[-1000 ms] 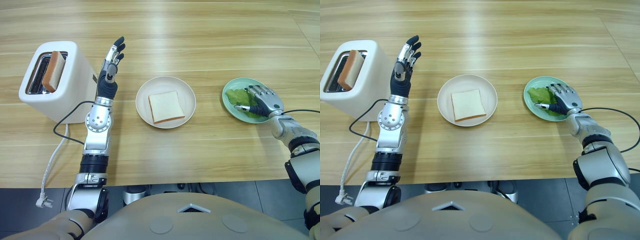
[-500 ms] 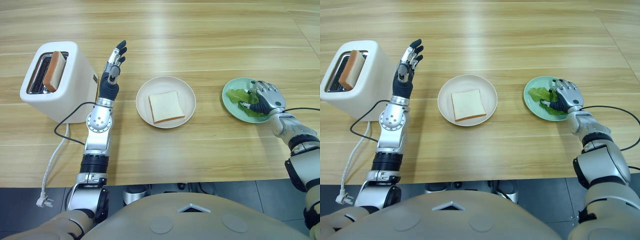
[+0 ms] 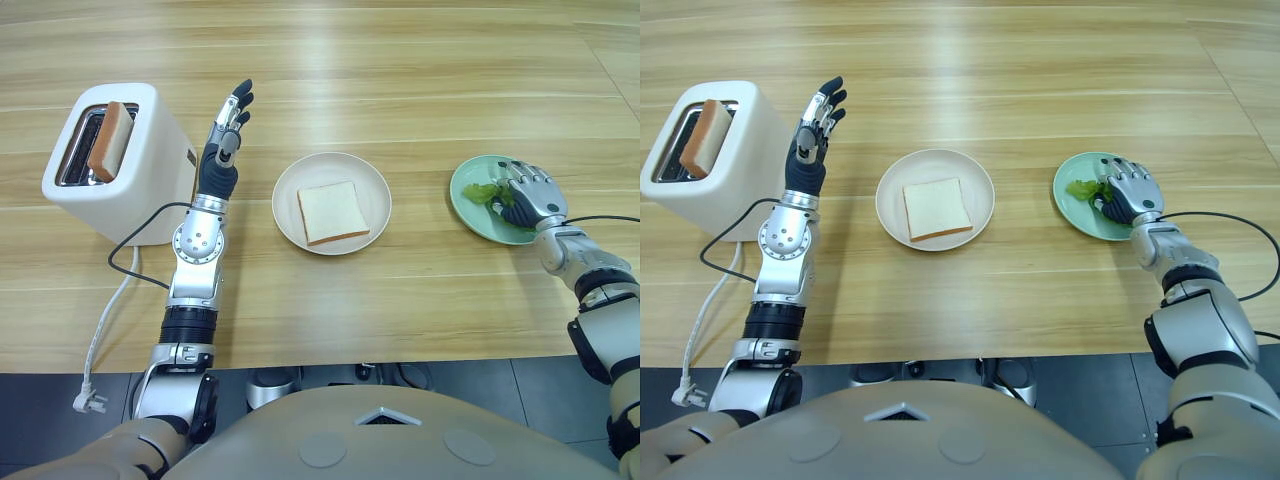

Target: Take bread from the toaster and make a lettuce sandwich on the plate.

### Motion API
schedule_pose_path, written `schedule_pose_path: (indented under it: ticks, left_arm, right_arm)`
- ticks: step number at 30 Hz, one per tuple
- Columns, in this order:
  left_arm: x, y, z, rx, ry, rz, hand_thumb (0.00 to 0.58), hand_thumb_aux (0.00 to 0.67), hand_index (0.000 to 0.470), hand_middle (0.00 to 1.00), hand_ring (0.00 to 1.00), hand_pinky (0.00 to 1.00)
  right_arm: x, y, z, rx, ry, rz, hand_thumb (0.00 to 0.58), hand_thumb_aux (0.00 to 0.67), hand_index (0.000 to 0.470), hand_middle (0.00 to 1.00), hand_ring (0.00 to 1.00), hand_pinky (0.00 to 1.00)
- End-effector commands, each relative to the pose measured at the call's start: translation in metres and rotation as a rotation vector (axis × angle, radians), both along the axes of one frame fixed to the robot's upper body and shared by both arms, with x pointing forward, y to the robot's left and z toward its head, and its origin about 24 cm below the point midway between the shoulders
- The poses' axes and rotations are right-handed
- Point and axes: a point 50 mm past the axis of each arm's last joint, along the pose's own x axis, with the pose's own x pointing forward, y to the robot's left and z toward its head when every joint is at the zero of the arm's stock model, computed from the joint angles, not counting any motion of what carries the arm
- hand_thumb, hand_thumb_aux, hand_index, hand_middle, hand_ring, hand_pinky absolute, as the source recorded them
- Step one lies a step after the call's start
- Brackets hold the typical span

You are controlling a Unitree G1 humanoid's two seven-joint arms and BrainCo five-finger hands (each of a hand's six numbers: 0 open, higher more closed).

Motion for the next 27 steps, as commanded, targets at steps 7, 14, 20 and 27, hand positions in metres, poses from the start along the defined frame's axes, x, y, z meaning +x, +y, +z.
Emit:
schedule_pose_path:
  ticks: [7,14,20,27]
  left_arm:
    - [0.004,0.005,-0.004,0.009,0.016,0.018,0.000,0.000,0.000,0.00,0.00,0.00]
    - [0.004,0.005,-0.004,0.005,0.015,0.025,0.000,0.000,0.000,0.00,0.00,0.00]
    - [0.005,0.005,-0.006,0.000,0.017,0.026,0.000,0.000,0.000,0.00,0.00,0.00]
    - [0.005,0.005,-0.010,-0.012,0.025,0.036,0.000,0.000,0.000,0.00,0.00,0.00]
  right_arm:
    - [0.013,0.007,0.018,0.032,-0.109,0.048,0.580,0.670,0.460,0.00,0.00,0.00]
    - [0.024,0.012,0.042,0.016,-0.228,0.119,0.580,0.670,0.460,0.00,0.00,0.00]
    - [0.033,0.025,0.060,0.020,-0.309,0.226,0.580,0.670,0.460,0.00,0.00,0.00]
    - [0.044,0.062,0.087,0.036,-0.426,0.443,0.580,0.670,0.460,0.00,0.00,0.00]
